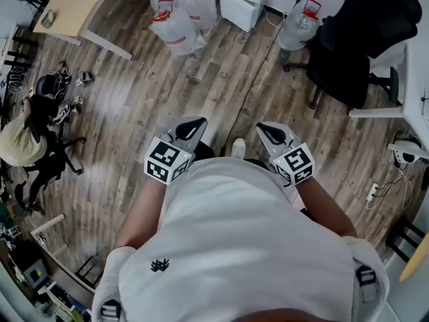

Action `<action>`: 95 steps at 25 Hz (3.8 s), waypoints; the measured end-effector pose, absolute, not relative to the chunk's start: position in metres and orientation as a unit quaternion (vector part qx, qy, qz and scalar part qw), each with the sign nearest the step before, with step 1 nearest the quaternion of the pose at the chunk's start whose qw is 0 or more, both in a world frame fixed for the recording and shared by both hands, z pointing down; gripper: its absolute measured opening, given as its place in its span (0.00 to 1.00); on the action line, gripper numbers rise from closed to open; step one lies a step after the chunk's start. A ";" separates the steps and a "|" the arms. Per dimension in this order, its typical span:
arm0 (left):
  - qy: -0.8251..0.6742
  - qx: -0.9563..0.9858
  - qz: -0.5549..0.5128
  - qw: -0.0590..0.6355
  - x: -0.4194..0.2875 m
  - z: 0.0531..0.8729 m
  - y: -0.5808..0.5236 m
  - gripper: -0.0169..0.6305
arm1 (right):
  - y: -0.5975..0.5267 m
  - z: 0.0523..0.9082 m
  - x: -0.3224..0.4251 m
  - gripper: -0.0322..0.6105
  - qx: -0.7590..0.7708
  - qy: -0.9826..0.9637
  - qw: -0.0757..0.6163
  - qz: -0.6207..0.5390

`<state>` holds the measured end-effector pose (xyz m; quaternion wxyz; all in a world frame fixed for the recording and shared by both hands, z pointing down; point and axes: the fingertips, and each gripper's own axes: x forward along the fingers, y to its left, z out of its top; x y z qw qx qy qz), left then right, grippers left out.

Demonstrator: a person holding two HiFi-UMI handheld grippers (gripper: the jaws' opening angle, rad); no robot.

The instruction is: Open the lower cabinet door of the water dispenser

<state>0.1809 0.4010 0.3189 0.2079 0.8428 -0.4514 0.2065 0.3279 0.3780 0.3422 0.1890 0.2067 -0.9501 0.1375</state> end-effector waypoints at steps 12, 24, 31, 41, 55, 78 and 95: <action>-0.379 0.878 0.208 0.206 0.181 0.336 0.286 0.11 | 0.295 0.368 0.315 0.07 0.232 -0.936 0.218 0.151; -0.271 0.923 0.203 0.185 0.100 0.329 0.135 0.11 | 0.157 0.350 0.239 0.07 0.346 -0.891 0.243 0.166; -0.277 0.918 0.197 0.205 0.062 0.340 0.085 0.11 | 0.110 0.354 0.212 0.09 0.349 -0.881 0.267 0.176; -0.318 0.900 0.200 0.219 0.066 0.346 -0.013 0.11 | -0.029 0.395 0.226 0.09 0.330 -0.883 0.278 0.183; -0.399 0.851 0.209 0.271 0.084 0.393 -0.153 0.11 | -0.257 0.594 0.243 0.16 0.213 -0.856 0.433 0.188; -0.421 0.817 0.178 0.352 0.045 0.525 -0.164 0.11 | -0.409 0.861 0.205 0.21 0.161 -0.774 0.594 0.149; -0.422 0.805 0.175 0.379 0.043 0.544 -0.160 0.11 | -0.407 0.882 0.206 0.19 0.181 -0.762 0.578 0.227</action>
